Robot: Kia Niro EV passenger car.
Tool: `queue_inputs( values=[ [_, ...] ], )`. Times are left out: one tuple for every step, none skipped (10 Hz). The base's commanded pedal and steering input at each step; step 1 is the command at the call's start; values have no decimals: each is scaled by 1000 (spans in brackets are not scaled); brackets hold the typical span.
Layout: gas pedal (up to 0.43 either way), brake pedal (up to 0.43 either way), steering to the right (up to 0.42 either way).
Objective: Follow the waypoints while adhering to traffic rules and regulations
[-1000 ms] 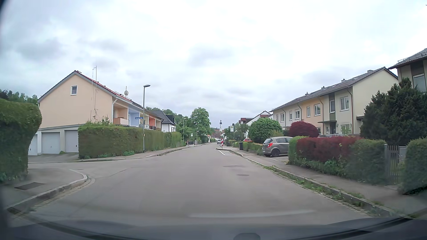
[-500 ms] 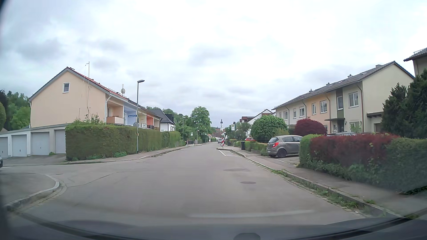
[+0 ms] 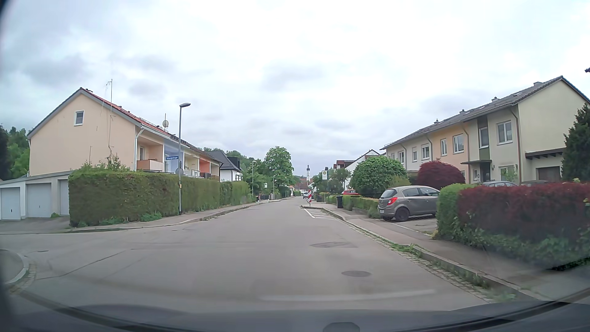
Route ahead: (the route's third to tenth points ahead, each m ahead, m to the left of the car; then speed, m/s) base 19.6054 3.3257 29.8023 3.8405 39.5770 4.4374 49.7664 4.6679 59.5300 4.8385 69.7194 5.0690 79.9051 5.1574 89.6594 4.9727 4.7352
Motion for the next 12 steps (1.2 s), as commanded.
queue_inputs(
  values=[
    [177,0,-32],
    [177,0,-32],
    [177,0,-33],
    [177,0,-35],
    [177,0,-38],
    [177,0,-41],
    [177,0,-44],
    [177,0,-47],
    [177,0,-48],
    [177,0,-48],
    [177,0,-47],
    [169,0,-47]
  ],
)
